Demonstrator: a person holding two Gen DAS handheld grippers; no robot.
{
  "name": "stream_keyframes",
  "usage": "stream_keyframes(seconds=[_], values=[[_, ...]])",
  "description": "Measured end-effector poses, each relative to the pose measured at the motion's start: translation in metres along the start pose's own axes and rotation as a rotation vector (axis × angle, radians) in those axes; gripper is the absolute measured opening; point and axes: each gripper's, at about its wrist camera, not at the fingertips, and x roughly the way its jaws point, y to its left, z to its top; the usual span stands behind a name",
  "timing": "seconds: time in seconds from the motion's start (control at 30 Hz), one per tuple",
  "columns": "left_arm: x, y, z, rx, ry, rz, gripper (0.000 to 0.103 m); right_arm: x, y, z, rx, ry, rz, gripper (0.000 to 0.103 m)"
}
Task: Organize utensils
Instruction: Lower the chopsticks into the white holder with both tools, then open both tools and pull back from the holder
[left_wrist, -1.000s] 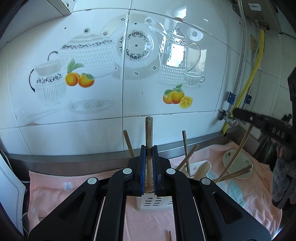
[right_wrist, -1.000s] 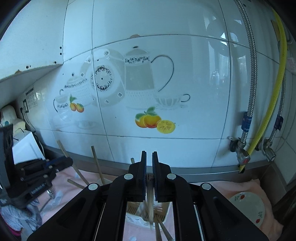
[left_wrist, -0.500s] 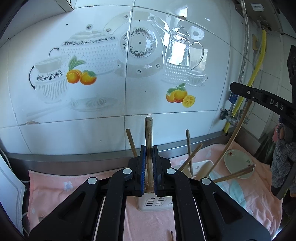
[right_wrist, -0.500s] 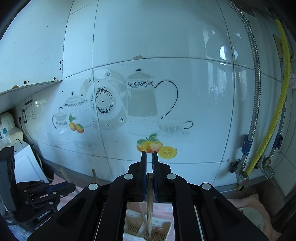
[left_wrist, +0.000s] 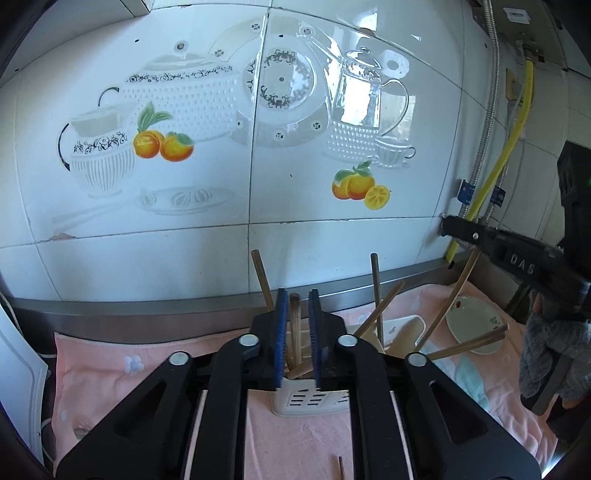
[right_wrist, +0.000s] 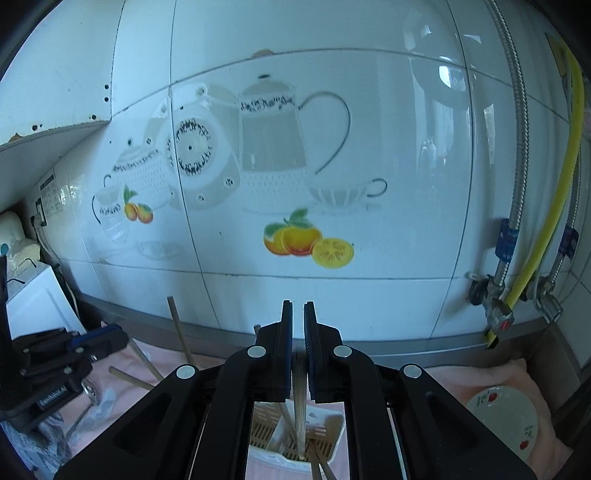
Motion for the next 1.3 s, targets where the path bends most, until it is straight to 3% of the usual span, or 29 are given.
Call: stream_keyframes(seconds=[0.1,0.23,0.43,0.57,1.0,1.3], values=[[-0.005,-0.002,0.001,0.007,-0.014,0.005,0.031,-0.002,-0.001,-0.002,0.001,0.003,0.003,0.007],[-0.014,-0.004,0.003,0.008,-0.030,0.006,0.039,-0.014,-0.003,-0.001,-0.003,-0.017,-0.003,0.021],[-0.038,-0.007,-0.004,0.017,-0.059,0.001,0.047,-0.050,-0.003,-0.002,-0.012,-0.071,-0.018,0.041],[-0.058,-0.010,-0.016,0.027,-0.072,0.007,0.053,-0.075,0.001,-0.012,-0.020,-0.092,-0.019,0.047],[-0.117,-0.007,-0.080,0.033,-0.104,0.013,0.078,-0.133,0.032,-0.085,-0.070,-0.052,-0.038,0.078],[-0.142,-0.009,-0.122,0.064,-0.110,0.041,0.086,-0.155,0.057,-0.145,-0.133,-0.017,-0.068,0.081]])
